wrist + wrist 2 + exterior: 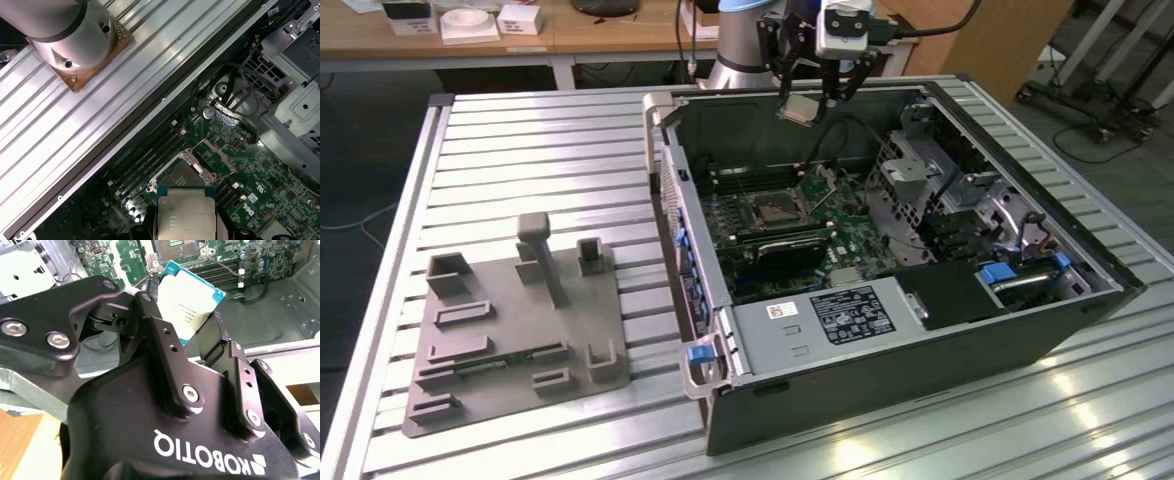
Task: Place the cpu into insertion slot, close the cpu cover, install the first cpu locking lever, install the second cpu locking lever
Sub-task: 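Place the cpu into insertion slot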
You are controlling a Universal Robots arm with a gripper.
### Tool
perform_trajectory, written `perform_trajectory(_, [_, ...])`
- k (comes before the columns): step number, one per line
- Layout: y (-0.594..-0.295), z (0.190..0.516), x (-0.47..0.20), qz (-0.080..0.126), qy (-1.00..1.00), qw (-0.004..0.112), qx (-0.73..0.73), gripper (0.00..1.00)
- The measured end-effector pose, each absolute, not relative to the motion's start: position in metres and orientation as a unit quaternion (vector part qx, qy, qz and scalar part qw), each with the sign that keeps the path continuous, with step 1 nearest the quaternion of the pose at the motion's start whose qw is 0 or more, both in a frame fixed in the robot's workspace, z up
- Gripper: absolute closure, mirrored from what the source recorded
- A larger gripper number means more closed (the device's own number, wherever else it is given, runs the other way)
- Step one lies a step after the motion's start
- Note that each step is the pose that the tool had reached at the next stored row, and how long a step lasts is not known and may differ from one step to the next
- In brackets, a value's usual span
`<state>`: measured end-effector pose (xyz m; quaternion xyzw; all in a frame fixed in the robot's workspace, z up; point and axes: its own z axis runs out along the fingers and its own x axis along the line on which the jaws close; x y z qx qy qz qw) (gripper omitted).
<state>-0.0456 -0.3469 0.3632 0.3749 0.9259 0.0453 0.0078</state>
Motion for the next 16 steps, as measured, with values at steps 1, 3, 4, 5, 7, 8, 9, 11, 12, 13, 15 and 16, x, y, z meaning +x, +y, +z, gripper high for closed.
perform_trajectory(1, [-0.3469,0.3632,-0.0456,0.045,0.926,0.008,0.375,0.46])
perform_trajectory(3, [-0.3468,0.3631,-0.0456,0.045,0.926,0.008,0.376,0.46])
perform_trajectory(4, [-0.3468,0.3631,-0.0456,0.045,0.926,0.008,0.376,0.46])
perform_trajectory(5, [-0.3468,0.3631,-0.0456,0.045,0.925,0.008,0.376,0.46])
perform_trajectory(7, [-0.3467,0.3629,-0.0456,0.045,0.925,0.008,0.377,0.46])
perform_trajectory(8, [-0.3467,0.3629,-0.0456,0.045,0.925,0.008,0.377,0.46])
perform_trajectory(9, [-0.3468,0.3629,-0.0456,0.045,0.925,0.008,0.378,0.46])
perform_trajectory(11, [-0.3468,0.3628,-0.0456,0.045,0.924,0.008,0.379,0.46])
perform_trajectory(12, [-0.3467,0.3628,-0.0456,0.045,0.924,0.008,0.38,0.46])
perform_trajectory(13, [-0.3467,0.3627,-0.0456,0.045,0.924,0.008,0.38,0.46])
perform_trajectory(15, [-0.3467,0.3626,-0.0456,0.045,0.923,0.008,0.382,0.46])
perform_trajectory(16, [-0.3468,0.3625,-0.0456,0.045,0.923,0.008,0.382,0.46])
